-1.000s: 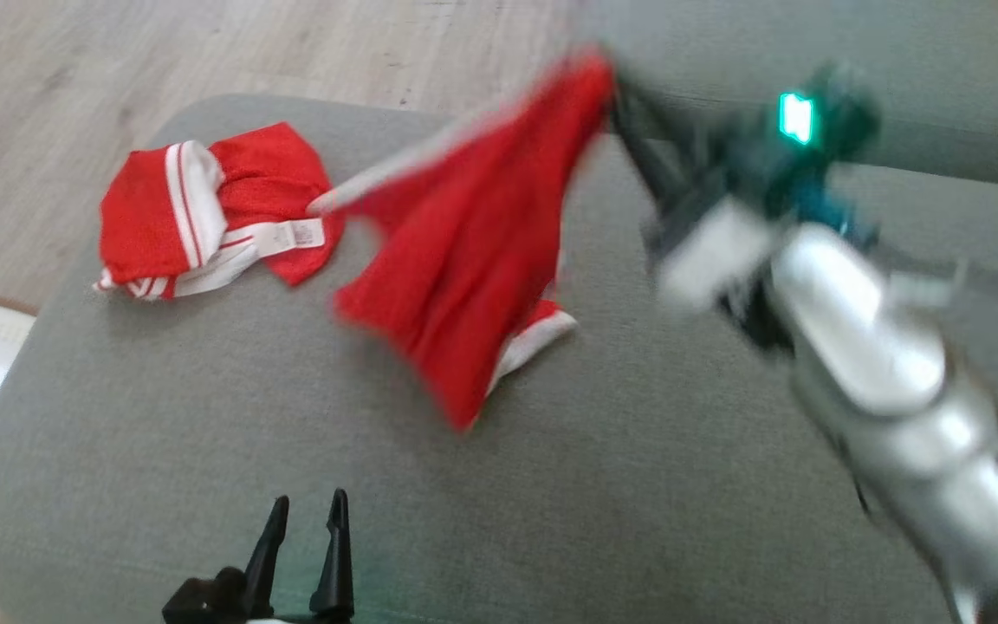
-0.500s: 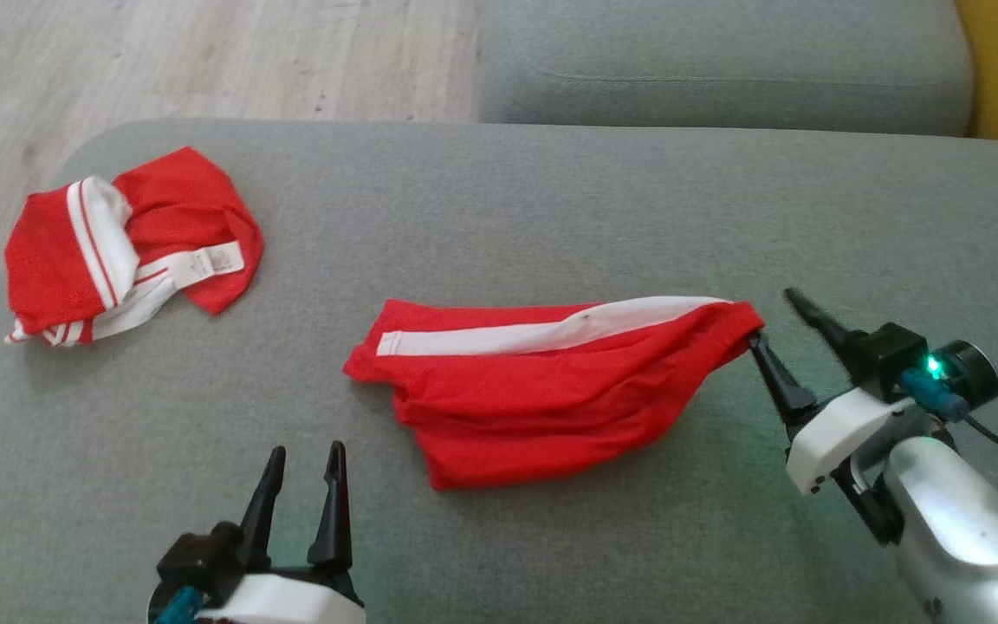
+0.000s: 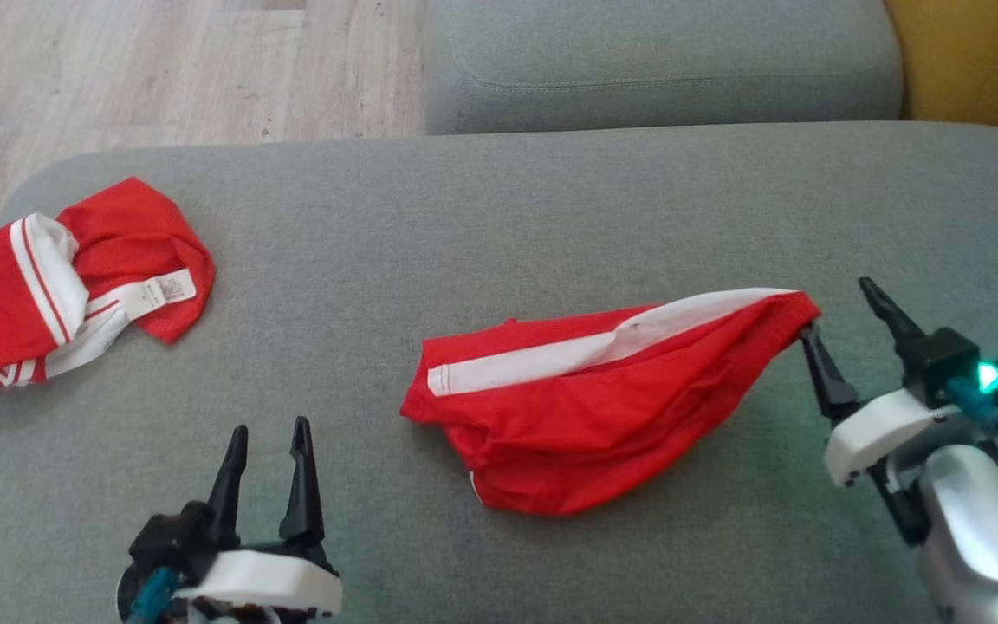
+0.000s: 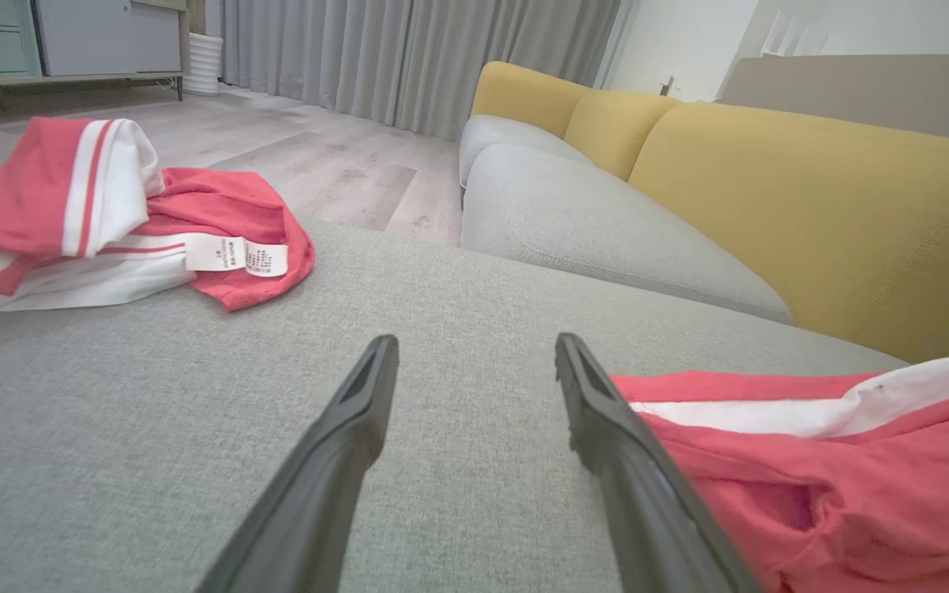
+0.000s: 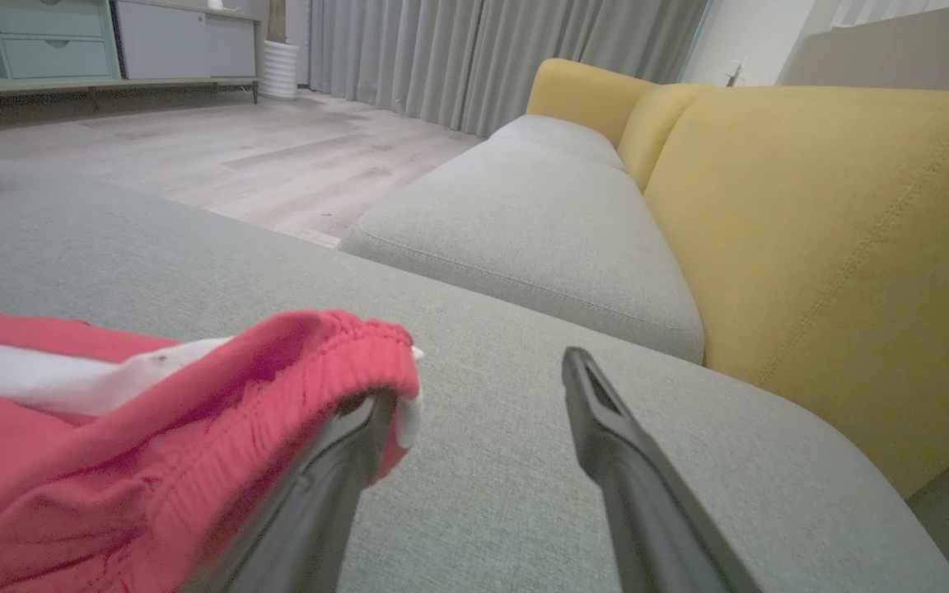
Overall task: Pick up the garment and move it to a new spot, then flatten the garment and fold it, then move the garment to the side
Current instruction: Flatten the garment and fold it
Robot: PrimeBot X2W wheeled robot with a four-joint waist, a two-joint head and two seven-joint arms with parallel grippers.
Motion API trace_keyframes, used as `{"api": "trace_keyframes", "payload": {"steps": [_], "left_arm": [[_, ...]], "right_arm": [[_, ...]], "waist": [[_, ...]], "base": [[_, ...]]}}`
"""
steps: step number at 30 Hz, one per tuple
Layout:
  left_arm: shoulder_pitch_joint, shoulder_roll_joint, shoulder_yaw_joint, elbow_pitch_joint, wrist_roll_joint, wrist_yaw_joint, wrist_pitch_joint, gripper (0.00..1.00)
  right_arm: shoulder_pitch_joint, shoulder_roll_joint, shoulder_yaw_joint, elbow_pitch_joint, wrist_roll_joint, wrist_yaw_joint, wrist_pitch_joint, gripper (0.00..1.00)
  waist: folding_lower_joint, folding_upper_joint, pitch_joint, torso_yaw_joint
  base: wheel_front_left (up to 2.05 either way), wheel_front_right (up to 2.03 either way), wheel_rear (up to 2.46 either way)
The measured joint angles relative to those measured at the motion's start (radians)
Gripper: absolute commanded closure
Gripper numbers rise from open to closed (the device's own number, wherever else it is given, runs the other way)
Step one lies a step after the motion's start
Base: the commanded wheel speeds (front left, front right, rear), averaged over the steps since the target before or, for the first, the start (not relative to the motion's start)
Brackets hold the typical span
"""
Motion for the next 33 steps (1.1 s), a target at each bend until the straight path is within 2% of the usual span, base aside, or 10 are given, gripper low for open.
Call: {"api": "trace_keyframes", "payload": {"steps": [4, 5, 8, 11, 17, 21, 25, 28, 33], "left_arm": [[-0.004, -0.001, 0.003, 0.002, 0.0, 0.0, 0.0, 0.0], [-0.003, -0.001, 0.003, 0.005, 0.0, 0.0, 0.0, 0.0], [-0.002, 0.0, 0.003, 0.007, 0.0, -0.002, 0.0, 0.0], [0.0, -0.001, 0.001, 0.008, 0.0, -0.002, 0.0, 0.0], [0.001, -0.001, 0.0, 0.007, -0.003, -0.001, 0.0, 0.0], [0.001, -0.001, 0.001, 0.006, -0.003, 0.0, 0.0, 0.0], [0.001, -0.001, 0.002, 0.004, -0.003, 0.008, 0.0, 0.0], [0.001, -0.001, 0.006, 0.0, -0.003, 0.008, 0.0, 0.0], [0.001, -0.001, 0.02, -0.002, -0.003, 0.009, 0.0, 0.0]], "right_arm": [[0.012, 0.028, 0.026, -0.013, -0.025, 0.0, 0.0, 0.0], [0.021, 0.029, 0.076, 0.02, -0.024, 0.0, 0.0, 0.0], [0.034, 0.028, 0.116, 0.069, -0.023, 0.0, 0.006, 0.0], [0.045, 0.016, 0.151, 0.133, -0.007, 0.0, 0.018, 0.0], [0.044, -0.024, 0.15, 0.182, 0.031, 0.0, 0.017, 0.0], [0.041, -0.025, 0.084, 0.168, 0.049, 0.0, 0.014, 0.0], [0.036, -0.008, -0.044, 0.121, 0.084, 0.0, 0.008, 0.0], [0.024, 0.06, -0.159, 0.021, 0.149, 0.0, 0.007, 0.0], [0.034, 0.181, -0.223, -0.086, 0.187, 0.0, 0.007, 0.0]], "waist": [[0.0, 0.0, 0.001, -0.004], [0.0, 0.0, 0.001, -0.005], [0.0, 0.0, 0.002, -0.005], [0.0, 0.0, 0.002, -0.007], [0.0, 0.0, -0.001, -0.015], [0.0, 0.0, -0.004, -0.027], [0.0, 0.0, -0.007, -0.032], [0.0, 0.0, -0.01, -0.034], [0.0, 0.0, -0.015, -0.03]], "base": [[0.0, 0.0, 0.0], [0.0, 0.0, 0.0], [0.0, 0.0, 0.0], [0.0, 0.0, 0.0], [0.0, 0.0, 0.0], [0.0, 0.0, 0.0], [0.0, 0.0, 0.0], [0.0, 0.0, 0.0], [0.0, 0.0, 0.0]]}}
